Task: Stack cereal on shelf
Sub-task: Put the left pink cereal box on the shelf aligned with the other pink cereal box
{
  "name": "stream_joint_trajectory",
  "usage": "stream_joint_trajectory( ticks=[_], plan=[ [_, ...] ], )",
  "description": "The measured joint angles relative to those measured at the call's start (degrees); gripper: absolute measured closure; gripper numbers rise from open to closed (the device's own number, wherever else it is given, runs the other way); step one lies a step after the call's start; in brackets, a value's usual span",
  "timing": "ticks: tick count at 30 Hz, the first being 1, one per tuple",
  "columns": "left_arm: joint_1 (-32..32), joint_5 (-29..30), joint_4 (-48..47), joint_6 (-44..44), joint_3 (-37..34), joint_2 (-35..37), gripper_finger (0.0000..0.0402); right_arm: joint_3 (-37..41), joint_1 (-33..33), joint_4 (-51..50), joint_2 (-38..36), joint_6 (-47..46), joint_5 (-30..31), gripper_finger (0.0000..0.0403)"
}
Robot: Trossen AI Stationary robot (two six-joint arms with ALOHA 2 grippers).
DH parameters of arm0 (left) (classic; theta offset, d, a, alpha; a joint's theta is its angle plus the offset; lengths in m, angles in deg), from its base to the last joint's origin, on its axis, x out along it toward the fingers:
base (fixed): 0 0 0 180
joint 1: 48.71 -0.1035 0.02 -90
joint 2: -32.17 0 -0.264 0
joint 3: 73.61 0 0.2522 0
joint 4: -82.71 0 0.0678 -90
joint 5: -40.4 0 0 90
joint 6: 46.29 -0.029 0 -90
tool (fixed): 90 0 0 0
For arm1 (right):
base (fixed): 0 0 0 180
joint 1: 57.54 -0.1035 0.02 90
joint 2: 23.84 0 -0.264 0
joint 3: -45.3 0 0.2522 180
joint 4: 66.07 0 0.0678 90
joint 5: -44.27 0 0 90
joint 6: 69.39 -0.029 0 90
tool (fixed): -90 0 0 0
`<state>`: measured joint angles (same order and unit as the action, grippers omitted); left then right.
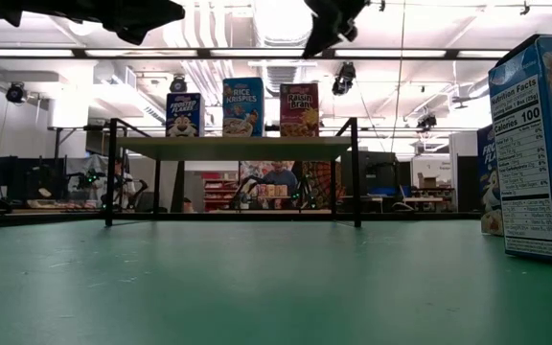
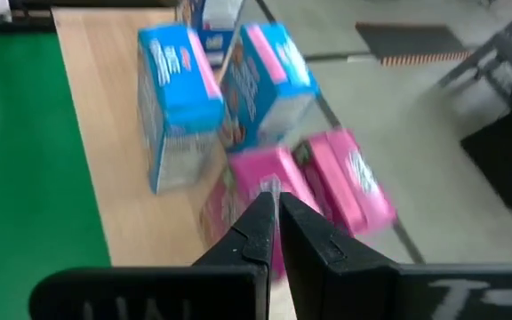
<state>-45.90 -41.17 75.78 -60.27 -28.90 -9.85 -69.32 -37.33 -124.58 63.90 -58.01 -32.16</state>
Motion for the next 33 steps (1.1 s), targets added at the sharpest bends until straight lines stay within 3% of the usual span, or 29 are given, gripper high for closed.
stream_joint_trajectory(
  ticks=[5, 18, 33],
  plan=[
    [0.0, 0.0, -0.1, 0.1, 0.0, 0.0, 0.0364, 0.0, 0.9, -4.8, -1.1, -3.2, 0.1, 0.0390],
    [0.0, 0.0, 0.0, 0.6, 0.0, 0.0, 0.0364, 1.4, 3.1, -3.9, 3.0, -3.8, 0.6, 0.0390],
    [0.0, 0.0, 0.1, 0.6, 0.0, 0.0, 0.0364, -0.3, 2.8, -4.1, 2.4, -3.3, 1.5, 0.0390]
  ],
)
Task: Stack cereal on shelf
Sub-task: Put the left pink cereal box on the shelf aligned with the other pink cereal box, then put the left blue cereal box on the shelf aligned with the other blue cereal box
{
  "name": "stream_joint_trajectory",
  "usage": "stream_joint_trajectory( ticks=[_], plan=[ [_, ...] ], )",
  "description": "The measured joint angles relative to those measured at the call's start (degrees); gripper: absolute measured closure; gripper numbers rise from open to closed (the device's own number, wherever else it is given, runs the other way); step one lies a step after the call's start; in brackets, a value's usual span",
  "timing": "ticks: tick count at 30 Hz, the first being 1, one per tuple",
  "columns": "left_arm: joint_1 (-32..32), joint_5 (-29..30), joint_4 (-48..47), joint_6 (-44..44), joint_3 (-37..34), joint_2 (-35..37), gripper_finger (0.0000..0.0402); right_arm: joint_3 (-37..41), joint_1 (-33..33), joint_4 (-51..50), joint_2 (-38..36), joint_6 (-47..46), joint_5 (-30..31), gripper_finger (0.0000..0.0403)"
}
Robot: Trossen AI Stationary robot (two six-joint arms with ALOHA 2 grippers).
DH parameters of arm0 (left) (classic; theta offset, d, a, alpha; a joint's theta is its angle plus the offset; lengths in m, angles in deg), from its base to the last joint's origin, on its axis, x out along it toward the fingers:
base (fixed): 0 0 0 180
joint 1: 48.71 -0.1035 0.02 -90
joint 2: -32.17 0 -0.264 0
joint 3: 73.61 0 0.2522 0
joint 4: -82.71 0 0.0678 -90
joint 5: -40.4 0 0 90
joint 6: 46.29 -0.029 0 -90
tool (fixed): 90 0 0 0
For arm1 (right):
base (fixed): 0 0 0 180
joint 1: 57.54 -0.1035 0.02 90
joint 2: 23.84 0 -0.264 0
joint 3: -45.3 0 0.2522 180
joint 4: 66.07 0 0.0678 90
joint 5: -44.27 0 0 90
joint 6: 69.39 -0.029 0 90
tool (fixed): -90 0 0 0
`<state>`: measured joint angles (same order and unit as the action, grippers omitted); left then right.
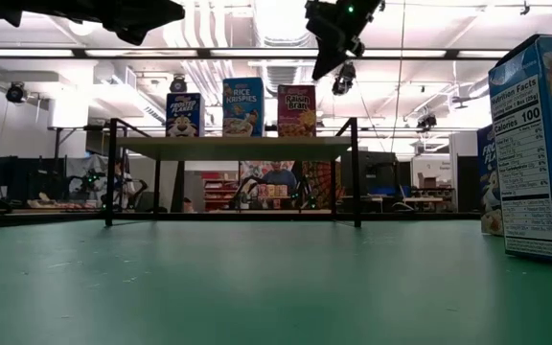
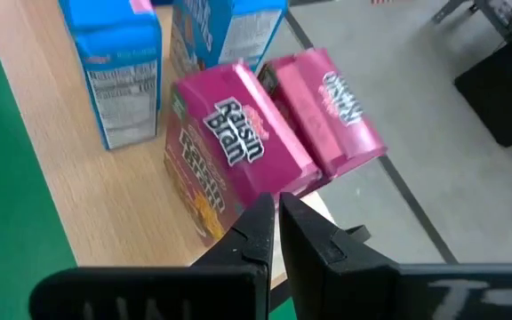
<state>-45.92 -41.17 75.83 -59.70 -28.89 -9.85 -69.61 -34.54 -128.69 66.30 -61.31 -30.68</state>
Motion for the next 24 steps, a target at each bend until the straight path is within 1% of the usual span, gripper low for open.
stream_joint_trajectory(
  ticks=[8, 10, 13, 16, 20, 24],
  plan=[
    [0.0, 0.0, 0.5, 0.0, 0.0, 0.0, 0.0364, -2.8, -2.8, -3.2, -0.9, -1.9, -0.5, 0.0390],
    [0.0, 0.0, 1.4, 0.6, 0.0, 0.0, 0.0364, -2.9, -4.2, -5.6, -1.5, -3.2, -3.4, 0.0390],
    [0.0, -0.1, 3.4, 1.7, 0.0, -0.7, 0.0364, -2.7, -6.5, -10.1, -2.2, -5.7, -11.0, 0.0390],
    [0.0, -2.1, 6.1, 3.0, 0.0, -2.4, 0.0364, -1.6, -10.0, -15.0, -2.6, -7.9, -16.2, 0.0390],
    [0.0, -6.5, 10.8, 4.7, 0.0, -5.6, 0.0364, 1.2, -14.8, -23.0, -2.8, -13.1, -18.4, 0.0390],
    [0.2, -6.9, 13.1, 6.2, 0.0, -7.2, 0.0364, 5.5, -18.5, -30.0, -2.8, -24.5, -18.5, 0.0390]
  ],
)
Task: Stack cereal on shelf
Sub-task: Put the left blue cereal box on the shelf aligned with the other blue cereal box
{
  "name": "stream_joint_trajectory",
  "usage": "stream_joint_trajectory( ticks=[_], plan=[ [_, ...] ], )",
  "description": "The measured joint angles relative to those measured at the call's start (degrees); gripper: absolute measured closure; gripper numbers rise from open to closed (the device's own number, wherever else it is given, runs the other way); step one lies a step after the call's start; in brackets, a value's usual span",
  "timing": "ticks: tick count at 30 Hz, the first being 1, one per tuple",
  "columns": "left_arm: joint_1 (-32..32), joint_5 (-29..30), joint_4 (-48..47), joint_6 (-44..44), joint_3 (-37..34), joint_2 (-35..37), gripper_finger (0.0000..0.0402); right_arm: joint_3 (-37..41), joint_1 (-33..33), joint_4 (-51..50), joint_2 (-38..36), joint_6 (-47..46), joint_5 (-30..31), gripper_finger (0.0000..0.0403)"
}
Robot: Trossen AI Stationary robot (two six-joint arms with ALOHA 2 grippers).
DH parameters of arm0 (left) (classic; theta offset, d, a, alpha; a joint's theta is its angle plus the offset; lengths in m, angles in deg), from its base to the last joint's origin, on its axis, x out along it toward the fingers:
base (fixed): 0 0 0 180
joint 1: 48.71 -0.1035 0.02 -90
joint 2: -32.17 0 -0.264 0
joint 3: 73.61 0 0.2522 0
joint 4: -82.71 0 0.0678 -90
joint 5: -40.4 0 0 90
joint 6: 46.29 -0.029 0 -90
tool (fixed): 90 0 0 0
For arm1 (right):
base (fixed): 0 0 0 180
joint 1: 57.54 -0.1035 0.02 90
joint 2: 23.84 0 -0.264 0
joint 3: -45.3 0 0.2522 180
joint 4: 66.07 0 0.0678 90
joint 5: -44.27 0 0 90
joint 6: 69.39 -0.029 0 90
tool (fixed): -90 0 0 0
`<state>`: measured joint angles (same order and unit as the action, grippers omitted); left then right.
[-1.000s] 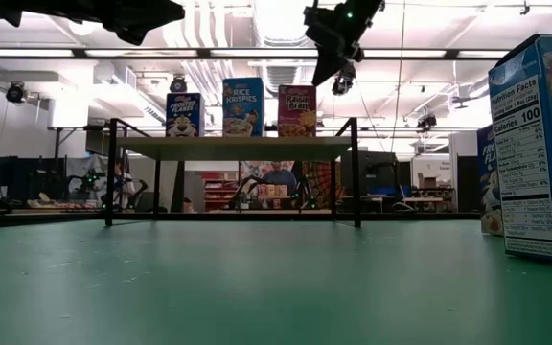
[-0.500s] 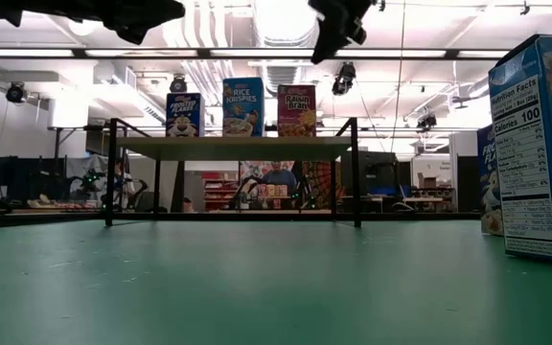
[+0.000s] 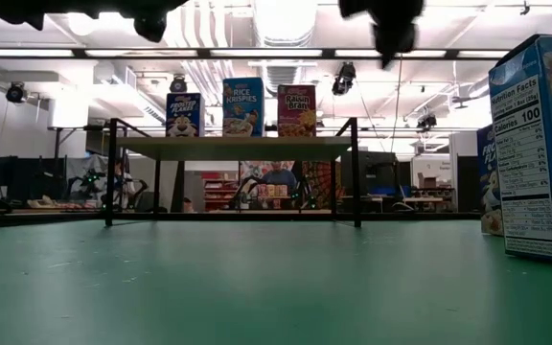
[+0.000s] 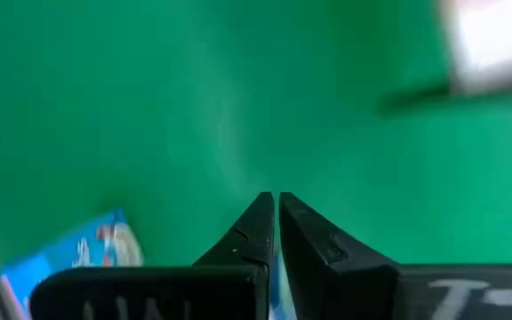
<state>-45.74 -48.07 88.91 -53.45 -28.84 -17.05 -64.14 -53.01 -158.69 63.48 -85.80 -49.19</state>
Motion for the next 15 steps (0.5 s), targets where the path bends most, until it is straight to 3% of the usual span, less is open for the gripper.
stream_joint_trajectory(
  ticks=[7, 15],
  plan=[
    [0.0, 0.0, -1.5, 4.0, 0.5, 1.0, 0.0364, 8.7, -2.6, -6.2, -0.4, -17.0, -4.5, 0.0390],
    [0.0, 2.4, -6.6, 7.3, 0.5, 6.2, 0.0364, 14.4, -2.5, -6.6, -1.0, -32.7, -6.8, 0.0390]
  ],
)
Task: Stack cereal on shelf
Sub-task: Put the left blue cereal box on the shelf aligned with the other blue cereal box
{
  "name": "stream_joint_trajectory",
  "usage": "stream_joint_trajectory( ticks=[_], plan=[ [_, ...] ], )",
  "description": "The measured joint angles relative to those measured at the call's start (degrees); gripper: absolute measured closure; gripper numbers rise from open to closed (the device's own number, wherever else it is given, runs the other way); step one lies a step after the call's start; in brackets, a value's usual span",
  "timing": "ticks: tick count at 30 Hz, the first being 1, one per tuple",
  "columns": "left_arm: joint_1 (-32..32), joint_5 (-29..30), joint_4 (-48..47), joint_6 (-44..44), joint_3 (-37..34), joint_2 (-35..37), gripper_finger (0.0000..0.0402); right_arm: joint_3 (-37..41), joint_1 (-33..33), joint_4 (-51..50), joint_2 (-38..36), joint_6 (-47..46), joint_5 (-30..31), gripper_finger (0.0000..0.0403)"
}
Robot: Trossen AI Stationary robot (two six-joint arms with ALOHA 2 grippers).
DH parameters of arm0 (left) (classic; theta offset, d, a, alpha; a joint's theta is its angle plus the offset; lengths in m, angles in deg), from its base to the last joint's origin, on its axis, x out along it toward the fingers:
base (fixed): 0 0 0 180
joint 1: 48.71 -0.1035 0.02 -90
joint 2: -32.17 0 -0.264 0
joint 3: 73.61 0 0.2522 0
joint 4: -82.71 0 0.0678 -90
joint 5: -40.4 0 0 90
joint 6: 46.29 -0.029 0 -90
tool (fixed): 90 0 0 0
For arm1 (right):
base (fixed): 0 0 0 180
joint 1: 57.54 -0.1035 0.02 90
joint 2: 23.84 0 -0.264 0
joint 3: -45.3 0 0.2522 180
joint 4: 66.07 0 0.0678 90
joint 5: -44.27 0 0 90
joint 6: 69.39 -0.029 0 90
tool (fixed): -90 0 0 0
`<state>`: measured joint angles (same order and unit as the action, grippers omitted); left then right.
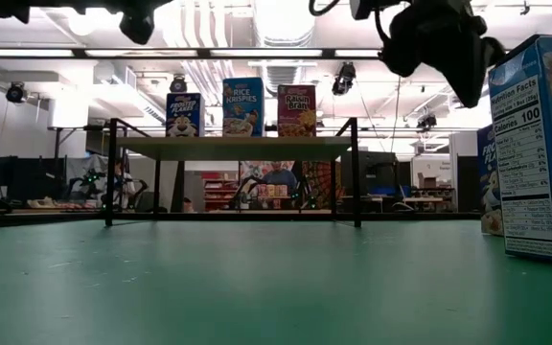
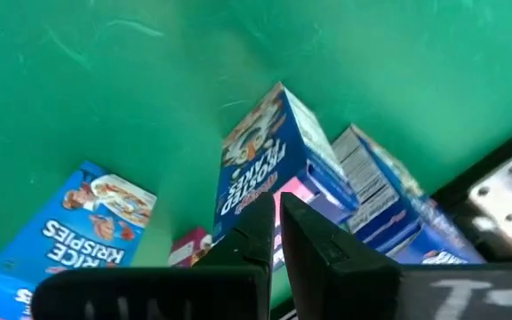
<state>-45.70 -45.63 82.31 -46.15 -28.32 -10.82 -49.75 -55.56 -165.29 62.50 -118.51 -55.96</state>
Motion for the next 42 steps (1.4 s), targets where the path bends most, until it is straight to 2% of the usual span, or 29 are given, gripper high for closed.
stream_joint_trajectory(
  ticks=[5, 16, 22, 30, 36, 42],
  plan=[
    [0.0, 0.0, -2.0, 0.0, -0.1, 2.4, 0.0364, 0.1, 0.0, -0.1, -0.6, -4.1, 0.4, 0.0361],
    [0.0, 0.0, -2.0, -2.7, -0.1, 3.3, 0.0364, 0.9, -3.7, -1.1, -1.3, -11.0, 1.9, 0.0182],
    [0.0, 0.0, -1.9, -3.8, 0.2, 3.2, 0.0364, 3.7, -7.4, -1.2, -1.3, -16.4, 2.8, 0.0120],
    [0.0, 0.0, -0.8, -4.3, 0.2, 3.3, 0.0364, 6.7, -9.6, -0.2, -1.3, -19.2, 5.4, 0.0105],
    [0.0, 0.0, -0.6, -4.6, 0.2, 3.3, 0.0364, 7.0, -9.6, 4.2, -1.2, -18.9, 8.9, 0.0121],
    [0.0, 0.0, -0.5, -4.6, 0.2, 3.2, 0.0364, 7.1, -9.6, 5.2, -1.1, -19.1, 9.8, 0.0139]
  ],
)
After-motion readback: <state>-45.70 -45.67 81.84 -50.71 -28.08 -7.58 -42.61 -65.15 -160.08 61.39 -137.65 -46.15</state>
